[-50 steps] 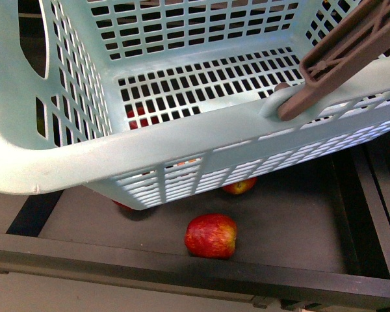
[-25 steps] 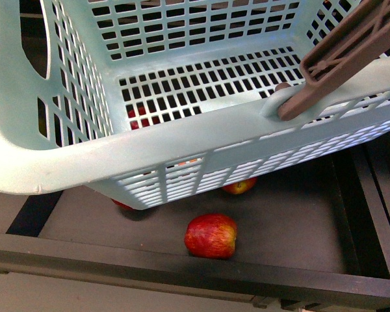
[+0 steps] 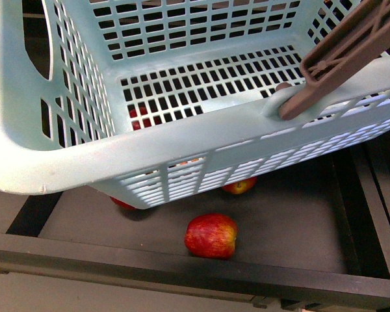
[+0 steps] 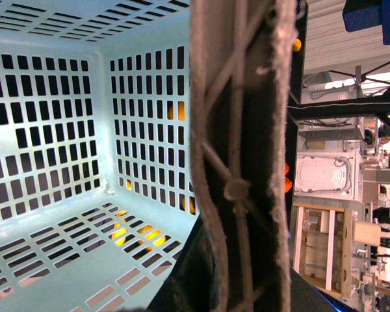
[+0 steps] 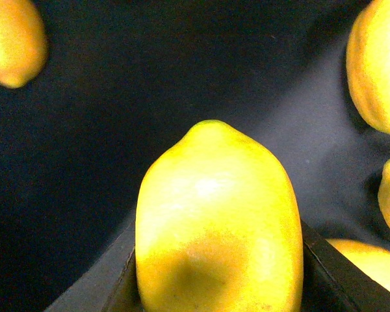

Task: Pick lemon and mango into basket

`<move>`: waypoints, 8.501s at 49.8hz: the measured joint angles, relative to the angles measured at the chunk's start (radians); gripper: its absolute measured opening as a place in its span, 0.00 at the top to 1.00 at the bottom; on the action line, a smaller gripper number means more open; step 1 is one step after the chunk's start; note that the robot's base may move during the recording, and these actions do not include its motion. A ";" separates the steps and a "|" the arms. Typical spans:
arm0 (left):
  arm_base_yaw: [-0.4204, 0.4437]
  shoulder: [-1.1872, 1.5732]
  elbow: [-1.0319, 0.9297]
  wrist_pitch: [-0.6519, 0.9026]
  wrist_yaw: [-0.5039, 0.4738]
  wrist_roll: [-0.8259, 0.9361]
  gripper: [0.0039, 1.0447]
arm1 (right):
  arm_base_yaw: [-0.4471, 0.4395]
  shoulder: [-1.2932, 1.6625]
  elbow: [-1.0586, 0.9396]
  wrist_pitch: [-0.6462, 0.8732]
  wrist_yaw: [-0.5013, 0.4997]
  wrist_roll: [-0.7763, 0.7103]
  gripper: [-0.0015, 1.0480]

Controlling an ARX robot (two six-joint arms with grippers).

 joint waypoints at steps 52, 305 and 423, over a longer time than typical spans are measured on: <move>0.000 0.000 0.000 0.000 0.000 0.000 0.95 | 0.739 -1.107 -0.306 -0.215 -0.079 -0.105 0.54; 0.000 0.000 -0.004 0.002 -0.003 0.002 0.96 | 0.687 -1.707 -1.021 0.191 0.154 -0.374 0.08; 0.000 0.000 -0.004 0.003 0.000 0.003 0.96 | 0.084 0.179 0.052 0.154 0.147 -0.388 0.08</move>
